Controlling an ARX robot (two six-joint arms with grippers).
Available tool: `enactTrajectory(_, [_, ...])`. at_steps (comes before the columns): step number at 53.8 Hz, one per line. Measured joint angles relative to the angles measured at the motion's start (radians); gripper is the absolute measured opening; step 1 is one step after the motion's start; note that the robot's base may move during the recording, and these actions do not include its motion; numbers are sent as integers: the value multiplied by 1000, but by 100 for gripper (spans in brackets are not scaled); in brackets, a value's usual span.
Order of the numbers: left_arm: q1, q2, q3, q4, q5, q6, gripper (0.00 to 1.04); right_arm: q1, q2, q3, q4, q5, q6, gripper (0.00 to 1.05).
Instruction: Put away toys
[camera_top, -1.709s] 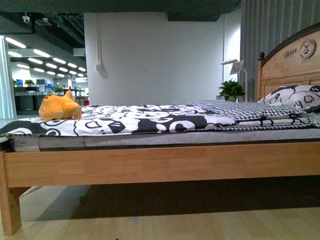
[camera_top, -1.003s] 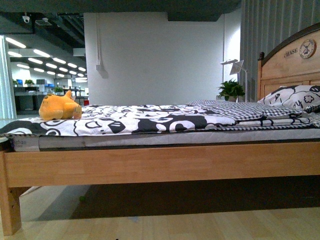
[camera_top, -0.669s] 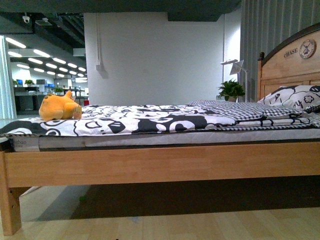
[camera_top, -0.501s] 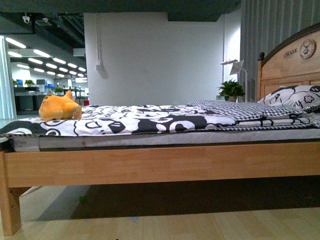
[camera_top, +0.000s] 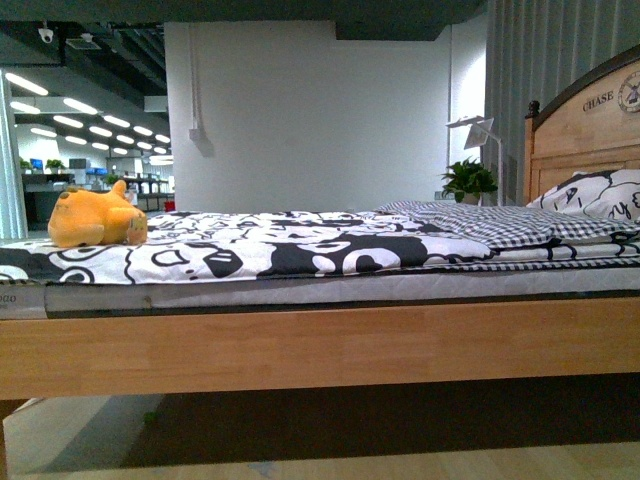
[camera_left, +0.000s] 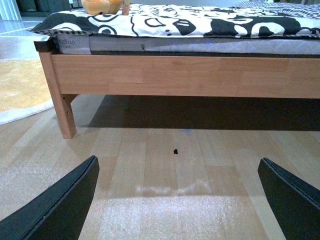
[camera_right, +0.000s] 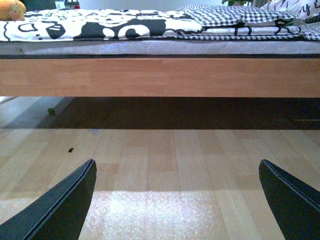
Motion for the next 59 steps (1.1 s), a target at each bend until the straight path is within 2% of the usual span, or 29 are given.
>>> enactTrajectory(59, [0,0,0,0,0,0,98,0,0,0,0,0,0,98])
